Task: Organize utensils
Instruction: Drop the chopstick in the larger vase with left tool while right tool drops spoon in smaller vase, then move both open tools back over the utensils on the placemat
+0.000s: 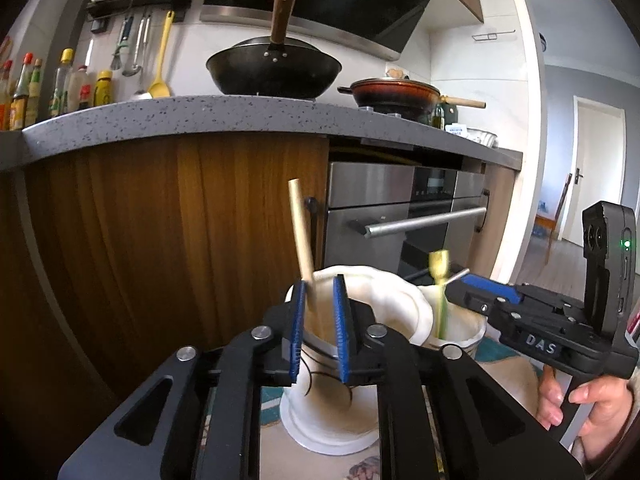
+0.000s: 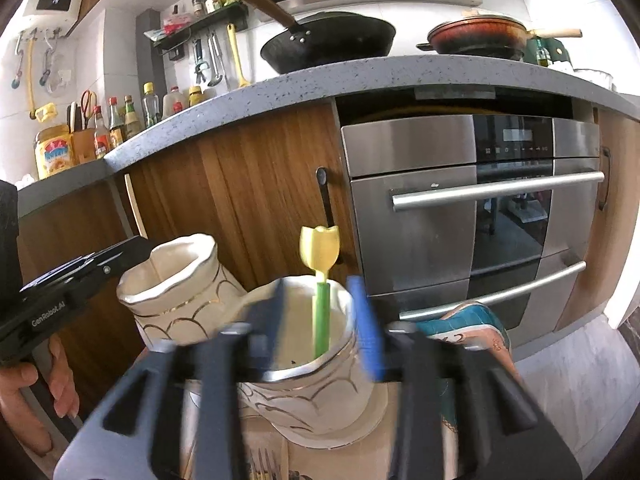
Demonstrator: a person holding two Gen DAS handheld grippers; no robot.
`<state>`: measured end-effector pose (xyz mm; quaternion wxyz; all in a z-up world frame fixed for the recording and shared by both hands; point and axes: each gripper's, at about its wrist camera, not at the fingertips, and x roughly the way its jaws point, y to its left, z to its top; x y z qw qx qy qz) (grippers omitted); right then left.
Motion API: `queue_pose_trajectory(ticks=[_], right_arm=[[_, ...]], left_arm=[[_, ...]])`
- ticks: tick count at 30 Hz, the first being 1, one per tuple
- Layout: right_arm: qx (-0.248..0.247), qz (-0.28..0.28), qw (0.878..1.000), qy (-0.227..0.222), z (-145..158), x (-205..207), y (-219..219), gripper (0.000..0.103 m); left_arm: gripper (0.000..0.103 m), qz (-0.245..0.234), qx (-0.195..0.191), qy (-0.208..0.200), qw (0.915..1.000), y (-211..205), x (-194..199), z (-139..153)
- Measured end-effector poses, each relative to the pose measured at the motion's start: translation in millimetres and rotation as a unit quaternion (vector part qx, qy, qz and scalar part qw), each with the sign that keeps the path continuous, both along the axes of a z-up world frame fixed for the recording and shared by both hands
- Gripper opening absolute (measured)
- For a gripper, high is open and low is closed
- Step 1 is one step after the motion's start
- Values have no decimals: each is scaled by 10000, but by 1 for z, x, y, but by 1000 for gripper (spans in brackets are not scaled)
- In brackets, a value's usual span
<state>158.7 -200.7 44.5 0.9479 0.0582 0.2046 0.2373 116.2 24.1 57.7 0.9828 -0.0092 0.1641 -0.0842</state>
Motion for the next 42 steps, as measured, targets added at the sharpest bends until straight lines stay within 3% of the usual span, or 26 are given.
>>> queue_pose_trajectory(ticks=[3, 4, 5, 11, 16, 24, 31, 42], right_arm=[[-17, -15, 10000, -58, 3, -4, -2, 52], [-14, -32, 10000, -87, 4, -6, -3, 57], [-7, -61, 9999, -131, 5, -9, -5, 66], [18, -96, 9997, -212, 12, -26, -12, 98], [-2, -169, 9995, -255, 12, -43, -21, 98], [108, -414, 9990, -110, 0, -64, -45, 98], [202, -397, 9982, 400, -19, -75, -56, 98], [-213, -201, 9975, 642, -42, -100, -49, 98]], left_arm=[[23, 67, 72, -30, 9999, 0, -3, 1], [32, 90, 72, -39, 9999, 1, -5, 2], [37, 105, 63, -46, 9999, 1, -6, 2], [72, 252, 54, -9, 9997, 3, -19, 2], [88, 397, 25, 123, 9991, 4, -32, -9], [90, 316, 241, 569, 9976, -9, -57, -37], [90, 332, 334, 1066, 9932, -17, -80, -61], [91, 269, 613, 1728, 9827, -34, -104, -93]])
